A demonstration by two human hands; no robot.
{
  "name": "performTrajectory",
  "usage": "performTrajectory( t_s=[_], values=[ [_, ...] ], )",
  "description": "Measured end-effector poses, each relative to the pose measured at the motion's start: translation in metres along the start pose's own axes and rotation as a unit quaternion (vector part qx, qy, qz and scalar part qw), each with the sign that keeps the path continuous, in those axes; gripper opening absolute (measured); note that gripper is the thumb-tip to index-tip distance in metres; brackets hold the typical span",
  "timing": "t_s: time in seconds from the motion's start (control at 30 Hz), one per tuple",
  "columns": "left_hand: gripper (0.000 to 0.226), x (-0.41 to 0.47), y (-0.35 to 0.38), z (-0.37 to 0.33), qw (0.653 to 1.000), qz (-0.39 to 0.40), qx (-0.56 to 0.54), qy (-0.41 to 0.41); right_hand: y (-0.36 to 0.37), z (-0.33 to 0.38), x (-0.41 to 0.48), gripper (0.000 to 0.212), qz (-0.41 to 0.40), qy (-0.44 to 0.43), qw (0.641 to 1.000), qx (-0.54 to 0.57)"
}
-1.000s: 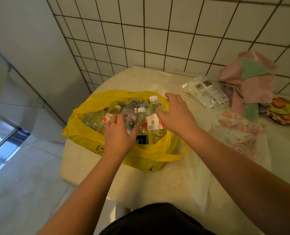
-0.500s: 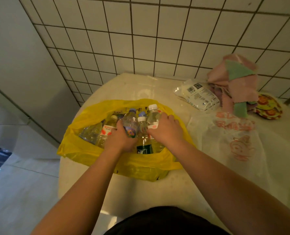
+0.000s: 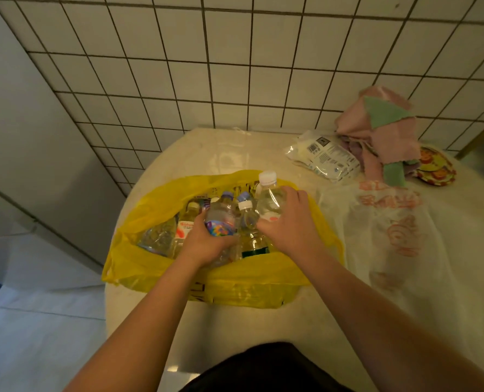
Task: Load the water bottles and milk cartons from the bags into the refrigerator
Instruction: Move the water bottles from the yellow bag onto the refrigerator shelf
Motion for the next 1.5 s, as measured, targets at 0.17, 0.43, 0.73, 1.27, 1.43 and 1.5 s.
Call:
performTrajectory(
  t_s=[0.17, 0.43, 0.73, 1.27, 1.43, 1.5],
  values=[
    [0.094, -0.011, -0.012, 0.005, 0.999, -0.010, -0.027, 0.041, -0.026, 0.021, -0.013, 0.075, -0.069, -0.051, 0.993, 0.078],
    [0.093, -0.041, -0.027, -0.004, 0.977, -0.034, -0.181, 0.108, -0.053, 0.048, -0.027, 0.062, -0.101, -0.100, 0.952, 0.271],
    [0.075, -0.111, -0.004, 0.000, 0.929, -0.046, -0.340, 0.138, -0.039, 0.018, -0.038, 0.029, 0.021, 0.010, 0.855, 0.517],
    [0.045, -0.271, 0.035, 0.099, 0.883, -0.211, -0.418, 0.037, 0.062, 0.027, -0.150, 0.060, 0.427, 0.261, 0.670, 0.548],
    [0.048, -0.326, 0.011, 0.151, 0.865, -0.262, -0.427, 0.026, 0.112, 0.070, -0.209, 0.053, 0.521, 0.277, 0.629, 0.506],
    [0.041, -0.353, -0.006, 0.177, 0.858, -0.283, -0.427, 0.029, 0.140, 0.088, -0.238, 0.053, 0.549, 0.274, 0.624, 0.484]
  ],
)
Point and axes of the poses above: each hand's wrist, its own x-axis towards the middle knuckle, its own y-axis out of the palm, z = x × y, the point moved 4 cm from there along x, towards the middle knuckle, and after that the axes turned 12 degrees about z, right-handed, at the moved point
